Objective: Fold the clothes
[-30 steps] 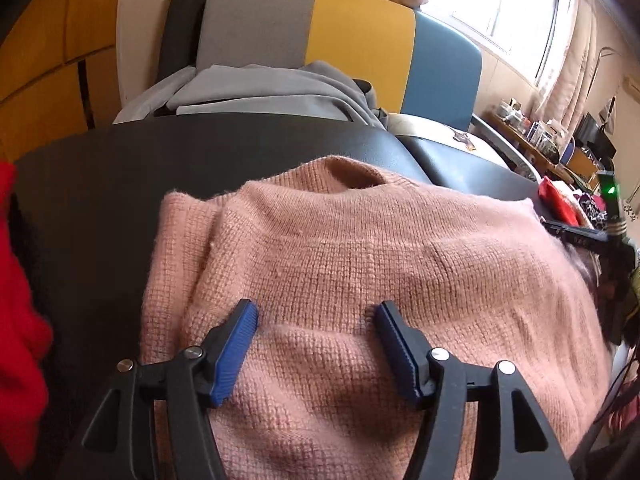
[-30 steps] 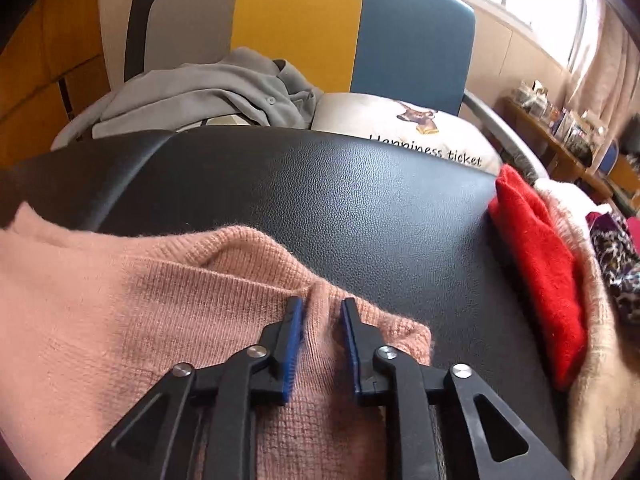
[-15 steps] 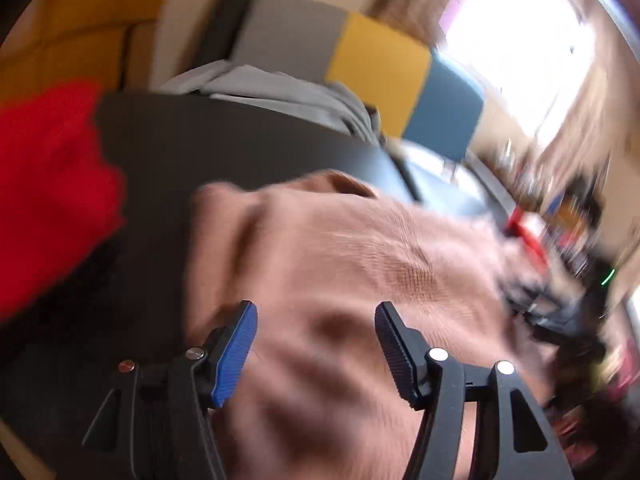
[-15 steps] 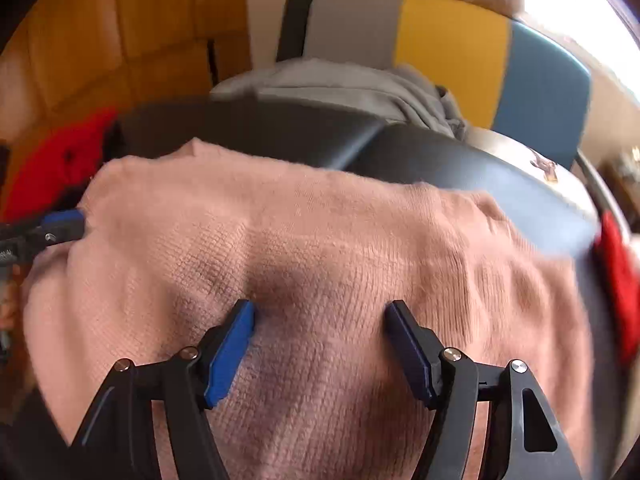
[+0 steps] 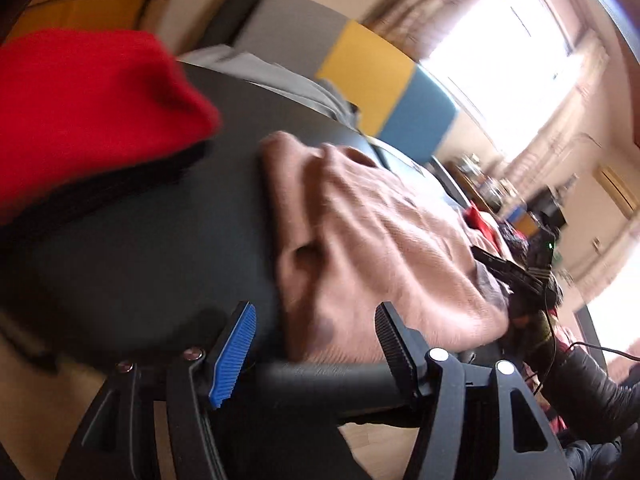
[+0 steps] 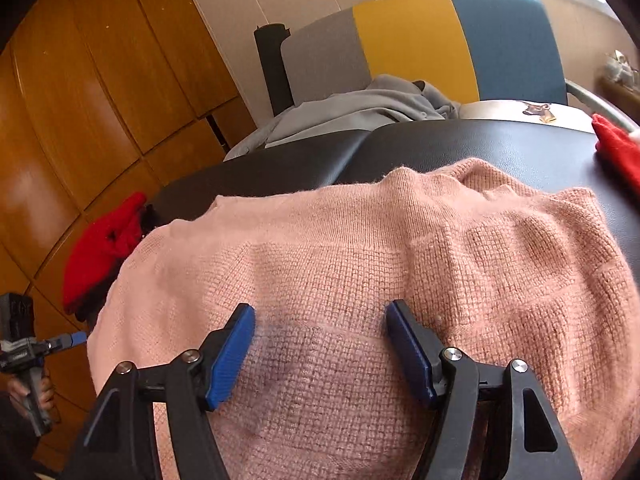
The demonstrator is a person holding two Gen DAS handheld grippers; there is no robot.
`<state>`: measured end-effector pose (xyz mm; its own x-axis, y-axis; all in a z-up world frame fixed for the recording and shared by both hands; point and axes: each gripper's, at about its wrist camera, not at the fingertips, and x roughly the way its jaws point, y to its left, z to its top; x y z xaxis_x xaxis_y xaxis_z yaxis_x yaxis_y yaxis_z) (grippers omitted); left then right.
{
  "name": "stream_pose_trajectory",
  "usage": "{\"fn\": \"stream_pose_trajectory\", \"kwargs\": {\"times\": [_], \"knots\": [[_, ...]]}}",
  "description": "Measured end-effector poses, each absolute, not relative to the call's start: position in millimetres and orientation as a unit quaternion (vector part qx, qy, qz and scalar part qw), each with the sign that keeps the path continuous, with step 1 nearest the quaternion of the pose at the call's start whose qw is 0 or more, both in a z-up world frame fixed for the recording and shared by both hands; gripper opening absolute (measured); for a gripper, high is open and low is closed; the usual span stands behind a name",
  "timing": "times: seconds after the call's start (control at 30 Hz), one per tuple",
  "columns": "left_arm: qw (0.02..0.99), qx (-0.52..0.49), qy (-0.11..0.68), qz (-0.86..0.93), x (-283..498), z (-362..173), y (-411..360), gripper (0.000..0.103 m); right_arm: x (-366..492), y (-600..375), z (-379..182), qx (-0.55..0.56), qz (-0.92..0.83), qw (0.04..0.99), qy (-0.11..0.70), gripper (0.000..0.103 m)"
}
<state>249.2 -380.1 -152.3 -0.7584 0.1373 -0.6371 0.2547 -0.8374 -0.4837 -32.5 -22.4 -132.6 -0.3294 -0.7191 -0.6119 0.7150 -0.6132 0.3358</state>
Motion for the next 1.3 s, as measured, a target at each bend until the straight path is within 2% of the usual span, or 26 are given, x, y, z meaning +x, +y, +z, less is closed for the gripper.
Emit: {"fn": "stream_pose_trajectory", "kwargs": {"times": [0.17, 0.2, 0.23, 0.33, 0.37, 0.4, 0.5, 0.57, 0.67, 0.77, 0.8, 0.83, 0.9, 0.97, 1.03, 1.23, 1.27, 1.3], "knots": [[-0.003, 0.365, 0.279, -0.888, 218, -155, -378, 0.061, -37, -25, -133, 0.373, -0.818, 0.438, 0.004, 0.07], [-0.004, 0.368, 0.277, -0.887, 217, -155, -378, 0.058, -37, -25, -133, 0.373, -0.818, 0.438, 0.004, 0.07], [-0.004, 0.372, 0.275, -0.887, 216, -155, -377, 0.049, -37, -24, -133, 0.373, -0.818, 0.438, 0.005, 0.07], [-0.013, 0.383, 0.27, -0.883, 217, -156, -373, 0.03, -37, -23, -134, 0.372, -0.818, 0.439, 0.004, 0.071], [-0.017, 0.387, 0.272, -0.881, 217, -157, -373, 0.028, -37, -23, -134, 0.371, -0.818, 0.439, 0.004, 0.071], [-0.011, 0.388, 0.274, -0.88, 219, -158, -374, 0.015, -37, -23, -134, 0.371, -0.818, 0.439, 0.003, 0.071], [0.007, 0.368, 0.305, -0.878, 231, -155, -383, 0.012, -37, -23, -134, 0.371, -0.818, 0.44, 0.002, 0.071], [0.039, 0.336, 0.321, -0.884, 253, -144, -395, 0.0, -37, -23, -134, 0.371, -0.818, 0.44, 0.003, 0.071], [0.087, 0.372, 0.317, -0.868, 266, -164, -403, 0.0, -39, -22, -136, 0.371, -0.817, 0.442, 0.0, 0.071], [0.083, 0.366, 0.324, -0.869, 276, -166, -402, 0.0, -40, -21, -136, 0.371, -0.816, 0.444, -0.004, 0.071], [0.072, 0.341, 0.334, -0.876, 280, -158, -403, 0.005, -40, -22, -136, 0.37, -0.816, 0.444, -0.004, 0.071], [0.055, 0.319, 0.341, -0.883, 281, -150, -403, 0.017, -41, -22, -136, 0.37, -0.816, 0.443, -0.003, 0.071], [0.025, 0.298, 0.337, -0.893, 275, -136, -402, 0.029, -41, -22, -136, 0.37, -0.816, 0.444, -0.004, 0.071], [0.015, 0.32, 0.29, -0.902, 259, -130, -394, 0.031, -41, -22, -136, 0.37, -0.816, 0.444, -0.005, 0.071], [0.005, 0.348, 0.267, -0.899, 242, -135, -391, 0.037, -41, -22, -137, 0.369, -0.816, 0.444, -0.005, 0.071], [-0.038, 0.394, 0.266, -0.879, 208, -154, -376, 0.035, -41, -22, -136, 0.368, -0.817, 0.444, -0.004, 0.071], [-0.038, 0.398, 0.266, -0.877, 209, -156, -373, 0.03, -41, -22, -136, 0.368, -0.817, 0.444, -0.004, 0.071], [-0.03, 0.393, 0.26, -0.881, 213, -153, -371, 0.01, -41, -22, -136, 0.368, -0.816, 0.445, -0.005, 0.071]]}}
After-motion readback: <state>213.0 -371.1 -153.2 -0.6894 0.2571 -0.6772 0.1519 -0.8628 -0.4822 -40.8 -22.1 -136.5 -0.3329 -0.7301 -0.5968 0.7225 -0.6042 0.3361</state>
